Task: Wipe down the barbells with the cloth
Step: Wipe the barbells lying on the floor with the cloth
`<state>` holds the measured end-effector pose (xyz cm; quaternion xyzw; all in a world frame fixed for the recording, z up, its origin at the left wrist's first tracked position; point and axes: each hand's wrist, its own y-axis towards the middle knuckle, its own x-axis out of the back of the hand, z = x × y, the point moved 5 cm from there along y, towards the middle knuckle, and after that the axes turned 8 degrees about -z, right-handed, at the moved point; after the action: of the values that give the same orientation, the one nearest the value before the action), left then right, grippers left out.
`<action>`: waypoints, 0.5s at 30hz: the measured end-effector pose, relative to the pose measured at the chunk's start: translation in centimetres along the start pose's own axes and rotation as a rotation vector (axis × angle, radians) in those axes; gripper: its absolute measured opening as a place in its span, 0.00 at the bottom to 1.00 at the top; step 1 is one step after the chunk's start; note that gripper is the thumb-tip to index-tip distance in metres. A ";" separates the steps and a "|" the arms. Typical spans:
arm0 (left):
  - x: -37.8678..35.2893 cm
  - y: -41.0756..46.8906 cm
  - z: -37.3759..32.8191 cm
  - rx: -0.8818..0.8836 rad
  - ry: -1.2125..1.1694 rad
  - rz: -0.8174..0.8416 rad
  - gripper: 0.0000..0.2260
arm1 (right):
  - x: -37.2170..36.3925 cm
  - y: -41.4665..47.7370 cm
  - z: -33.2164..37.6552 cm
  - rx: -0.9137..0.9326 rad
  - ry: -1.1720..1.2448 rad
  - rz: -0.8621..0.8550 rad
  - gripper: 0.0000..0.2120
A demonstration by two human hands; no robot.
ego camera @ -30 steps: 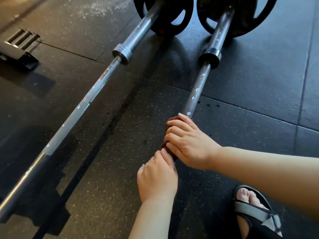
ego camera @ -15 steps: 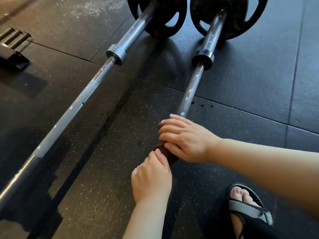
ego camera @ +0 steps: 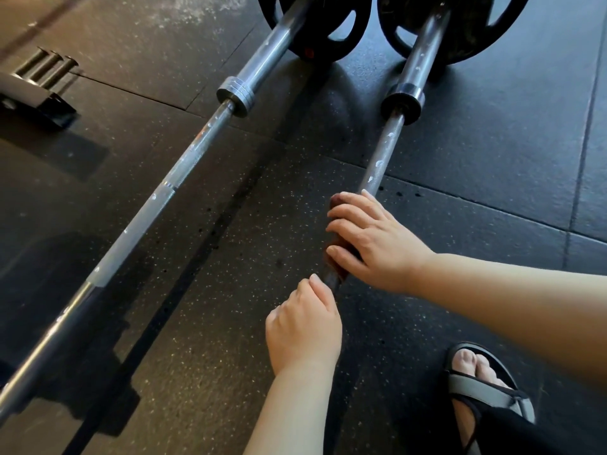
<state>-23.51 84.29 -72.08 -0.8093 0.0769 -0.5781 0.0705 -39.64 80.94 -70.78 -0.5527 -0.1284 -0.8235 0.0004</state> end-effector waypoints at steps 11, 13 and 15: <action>0.0 -0.1 -0.1 0.002 0.012 -0.009 0.28 | 0.2 0.4 -0.6 0.003 0.023 0.021 0.26; 0.2 -0.1 -0.2 -0.010 0.031 -0.006 0.27 | -0.2 0.0 0.4 0.021 0.026 0.005 0.23; 0.4 -0.1 -0.3 -0.027 0.045 0.001 0.27 | -0.6 -0.3 1.8 0.101 0.060 0.039 0.21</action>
<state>-23.71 84.34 -71.62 -0.7969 0.0868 -0.5951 0.0579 -37.78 81.53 -70.73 -0.5293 -0.1589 -0.8320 0.0479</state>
